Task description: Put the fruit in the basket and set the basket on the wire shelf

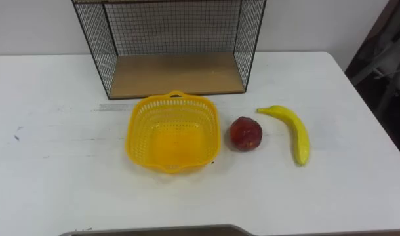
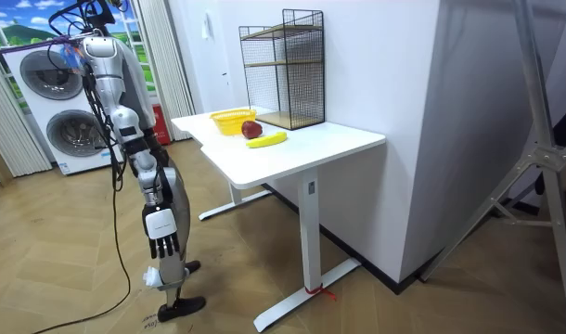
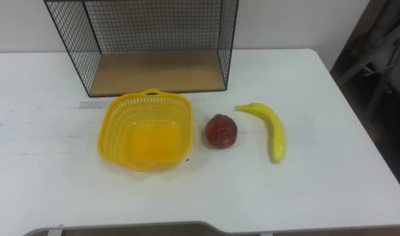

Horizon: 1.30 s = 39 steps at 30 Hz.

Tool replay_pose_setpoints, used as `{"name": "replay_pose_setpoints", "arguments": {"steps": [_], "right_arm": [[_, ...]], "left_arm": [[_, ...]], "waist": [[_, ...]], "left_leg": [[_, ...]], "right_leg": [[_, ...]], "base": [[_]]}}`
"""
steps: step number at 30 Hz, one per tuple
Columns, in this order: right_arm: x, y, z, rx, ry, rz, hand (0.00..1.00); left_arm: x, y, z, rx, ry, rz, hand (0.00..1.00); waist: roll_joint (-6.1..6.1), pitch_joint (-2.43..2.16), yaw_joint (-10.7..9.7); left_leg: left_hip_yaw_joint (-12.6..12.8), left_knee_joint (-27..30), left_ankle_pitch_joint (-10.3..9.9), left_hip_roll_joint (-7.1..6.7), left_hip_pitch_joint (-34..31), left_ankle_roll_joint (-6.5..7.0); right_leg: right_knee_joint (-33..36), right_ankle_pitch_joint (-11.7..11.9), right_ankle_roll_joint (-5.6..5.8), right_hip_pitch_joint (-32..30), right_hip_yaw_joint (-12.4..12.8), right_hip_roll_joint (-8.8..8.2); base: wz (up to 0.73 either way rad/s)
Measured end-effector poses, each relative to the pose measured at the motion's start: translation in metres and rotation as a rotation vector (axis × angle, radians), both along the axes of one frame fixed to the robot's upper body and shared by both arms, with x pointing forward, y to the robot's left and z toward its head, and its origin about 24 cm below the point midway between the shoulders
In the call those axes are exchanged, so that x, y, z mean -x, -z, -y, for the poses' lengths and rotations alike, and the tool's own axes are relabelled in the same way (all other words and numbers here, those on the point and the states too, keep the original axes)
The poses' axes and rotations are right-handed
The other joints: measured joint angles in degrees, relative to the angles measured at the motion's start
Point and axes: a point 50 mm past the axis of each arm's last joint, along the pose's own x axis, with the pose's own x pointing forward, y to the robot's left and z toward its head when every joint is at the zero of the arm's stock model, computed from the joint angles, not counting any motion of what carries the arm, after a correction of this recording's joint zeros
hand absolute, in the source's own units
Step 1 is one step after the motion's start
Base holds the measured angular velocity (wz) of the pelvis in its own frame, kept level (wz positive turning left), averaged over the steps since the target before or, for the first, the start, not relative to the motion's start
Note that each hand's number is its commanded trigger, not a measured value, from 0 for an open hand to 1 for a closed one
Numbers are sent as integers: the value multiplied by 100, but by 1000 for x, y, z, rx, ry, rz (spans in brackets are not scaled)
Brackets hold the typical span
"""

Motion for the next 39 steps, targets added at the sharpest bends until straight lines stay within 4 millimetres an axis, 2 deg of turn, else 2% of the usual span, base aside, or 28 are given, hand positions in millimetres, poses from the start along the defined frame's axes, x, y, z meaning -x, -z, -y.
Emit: {"name": "replay_pose_setpoints", "arguments": {"steps": [16, 18, 24, 27, 28, 31, 32, 33, 36, 39], "right_arm": [[-4, 0, 3, 36, 7, 22, 0], [-3, -1, 4, 48, 40, 36, 0], [-3, -1, 8, 119, 312, 98, 0], [1, -2, 11, 169, 685, 153, 0], [0, -2, 11, 174, 760, 166, 0], [-4, -4, 16, 208, 1153, 236, 0], [-3, -5, 20, 233, 1294, 256, 0], [-3, -6, 22, 243, 1355, 270, 0], [-9, -12, 43, 309, 1742, 380, 0], [-11, -19, 59, 375, 1850, 441, 0]], "left_arm": [[6, 0, 0, -6, -8, -13, 0], [7, 0, 0, -5, -8, -13, 0], [8, -1, -2, -16, -18, -2, 0], [9, -2, -7, -39, -78, 18, 0], [10, -3, -9, -43, -84, 21, 0], [16, -5, -14, -77, -143, 36, 0], [18, -6, -17, -87, -173, 44, 0], [19, -6, -18, -92, -187, 49, 0], [30, -10, -25, -131, -255, 70, 0], [33, -12, -29, -159, -271, 91, 0]], "waist": [[-31, -10, 7], [-27, -9, 5], [-12, -7, -4], [-11, -2, -45], [-14, 0, -65], [-34, -1, -201], [-42, 1, -247], [-47, 1, -282], [-84, -7, -420], [-111, -18, -502]], "left_leg": [[4, 6, 0, 0, 13, 1], [14, 10, 0, 0, 14, 1], [9, 4, 0, 1, 40, 1], [25, -5, 0, 6, 50, 1], [28, -7, 0, 7, 45, 1], [29, 0, 0, 5, 39, 1], [30, 1, 0, 5, 32, 1], [29, 1, 0, 3, 26, 1], [29, 0, -1, -4, 25, 2], [28, -3, -1, -12, 27, 3]], "right_leg": [[9, 0, 0, 5, 18, 4], [10, 0, 0, 2, 31, 5], [13, -1, -1, 14, 41, 3], [6, -5, 0, 17, 46, 4], [6, -5, -1, 12, 45, 3], [10, -7, 2, 8, 36, 3], [10, -7, 2, 4, 38, 4], [10, -7, 2, 2, 40, 3], [0, -23, 8, -9, 39, -6], [16, -34, 14, -11, 45, -12]], "base": [[0], [0], [-1], [0], [0], [0], [0], [0], [0], [0]]}}
